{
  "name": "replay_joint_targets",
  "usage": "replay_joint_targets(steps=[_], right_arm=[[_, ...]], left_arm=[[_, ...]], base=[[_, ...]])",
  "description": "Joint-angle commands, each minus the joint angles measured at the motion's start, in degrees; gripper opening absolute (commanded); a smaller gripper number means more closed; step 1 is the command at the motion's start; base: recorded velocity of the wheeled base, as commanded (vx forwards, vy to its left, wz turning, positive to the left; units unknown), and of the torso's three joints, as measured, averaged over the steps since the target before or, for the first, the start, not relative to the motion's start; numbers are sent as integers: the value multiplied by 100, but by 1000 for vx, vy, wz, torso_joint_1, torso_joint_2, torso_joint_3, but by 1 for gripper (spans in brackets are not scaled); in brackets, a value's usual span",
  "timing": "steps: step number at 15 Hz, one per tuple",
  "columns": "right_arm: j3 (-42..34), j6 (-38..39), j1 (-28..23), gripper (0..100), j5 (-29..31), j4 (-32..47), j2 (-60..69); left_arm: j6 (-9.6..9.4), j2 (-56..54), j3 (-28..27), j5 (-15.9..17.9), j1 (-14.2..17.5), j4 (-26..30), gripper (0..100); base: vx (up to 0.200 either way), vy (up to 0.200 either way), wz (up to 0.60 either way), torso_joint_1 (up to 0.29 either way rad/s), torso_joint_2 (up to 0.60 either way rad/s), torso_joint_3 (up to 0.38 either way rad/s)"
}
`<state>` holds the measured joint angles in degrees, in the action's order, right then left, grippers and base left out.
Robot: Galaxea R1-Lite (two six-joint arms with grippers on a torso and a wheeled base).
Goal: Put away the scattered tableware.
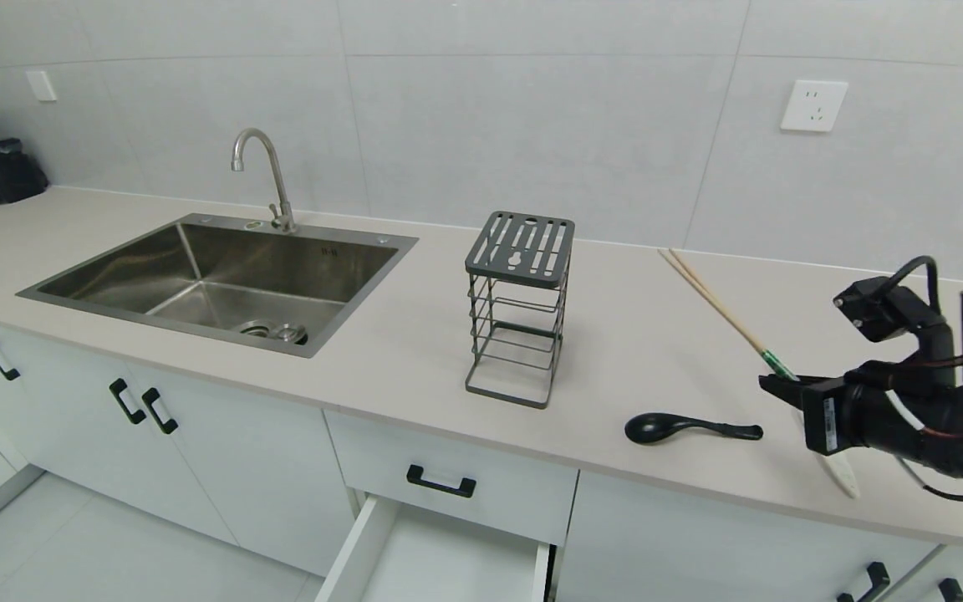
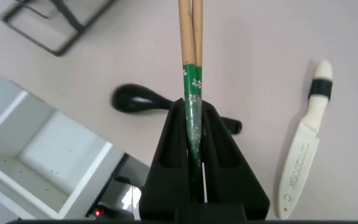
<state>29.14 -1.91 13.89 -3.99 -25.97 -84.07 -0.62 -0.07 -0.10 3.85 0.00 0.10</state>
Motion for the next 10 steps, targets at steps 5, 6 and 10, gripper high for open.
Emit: replay_joint_targets(steps=[5, 6, 10], right_arm=[[-312, -397, 1213, 0, -1298, -1209, 1331], [-356, -591, 1459, 0, -1429, -1262, 1331], [-954, -1637, 1819, 0, -1473, -1244, 1129]], left_arm=[[1, 7, 1, 1, 0, -1, 100], [1, 7, 1, 1, 0, -1, 100], [1, 7, 1, 1, 0, -1, 100]], base=[[0, 0, 0, 0, 0, 0], [0, 0, 0, 0, 0, 0], [0, 0, 0, 0, 0, 0]])
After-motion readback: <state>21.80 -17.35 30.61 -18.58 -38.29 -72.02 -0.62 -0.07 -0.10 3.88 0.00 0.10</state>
